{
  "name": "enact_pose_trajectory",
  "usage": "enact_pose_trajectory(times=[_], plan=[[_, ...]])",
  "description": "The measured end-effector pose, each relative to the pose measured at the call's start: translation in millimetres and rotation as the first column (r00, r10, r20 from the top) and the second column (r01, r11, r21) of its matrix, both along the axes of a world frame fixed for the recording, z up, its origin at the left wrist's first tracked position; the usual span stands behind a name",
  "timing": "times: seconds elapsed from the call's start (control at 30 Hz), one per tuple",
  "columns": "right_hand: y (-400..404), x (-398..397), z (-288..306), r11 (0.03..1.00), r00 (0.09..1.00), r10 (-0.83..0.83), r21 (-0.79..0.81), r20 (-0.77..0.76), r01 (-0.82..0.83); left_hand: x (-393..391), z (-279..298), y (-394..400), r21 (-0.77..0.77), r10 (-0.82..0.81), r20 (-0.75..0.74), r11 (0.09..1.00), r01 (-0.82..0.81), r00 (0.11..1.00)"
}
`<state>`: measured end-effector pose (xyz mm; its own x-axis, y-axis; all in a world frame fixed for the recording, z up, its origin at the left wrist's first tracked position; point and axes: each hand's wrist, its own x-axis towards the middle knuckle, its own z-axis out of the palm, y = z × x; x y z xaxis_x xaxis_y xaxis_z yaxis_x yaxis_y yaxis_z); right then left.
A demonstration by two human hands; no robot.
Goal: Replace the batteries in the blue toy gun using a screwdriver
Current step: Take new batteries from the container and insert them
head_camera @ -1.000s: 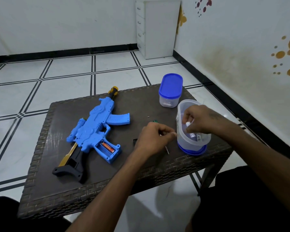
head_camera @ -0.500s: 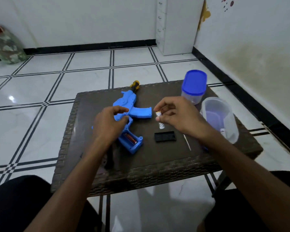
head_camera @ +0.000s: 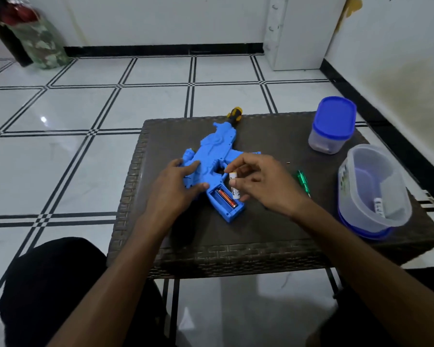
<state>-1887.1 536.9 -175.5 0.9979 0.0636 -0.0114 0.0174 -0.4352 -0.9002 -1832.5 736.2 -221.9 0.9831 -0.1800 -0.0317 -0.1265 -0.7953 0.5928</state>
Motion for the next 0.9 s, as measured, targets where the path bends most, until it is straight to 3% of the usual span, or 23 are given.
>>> enact_pose_trajectory(times=[0.17,0.37,0.53,0.9], plan=[[3.5,0.5,-4.3,0.999,0.999,0.031,0.04,-0.034,-0.03,-1.0,0.3,0.0,0.012,-0.007,0.006,1.0,0.007,1.0],[9.7,0.2,-10.2,1.0,0.999,-0.02,-0.014,0.034,0.02,-2.8,2.8,-1.0,0.03,-0.011,0.017,0.999,0.011,1.0],[8.4,1.0,-7.3,0.988,0.995,0.059,-0.149,0.082,-0.046,-3.5,4.8,-1.0,0.042,-0.011,0.027,0.999,0.009,1.0],[5.0,3.5,-11.1,0.995,0.997,-0.001,-0.103,0.075,0.009,-3.0,3.7,-1.0,0.035,-0.014,0.014,0.999,0.013,1.0]])
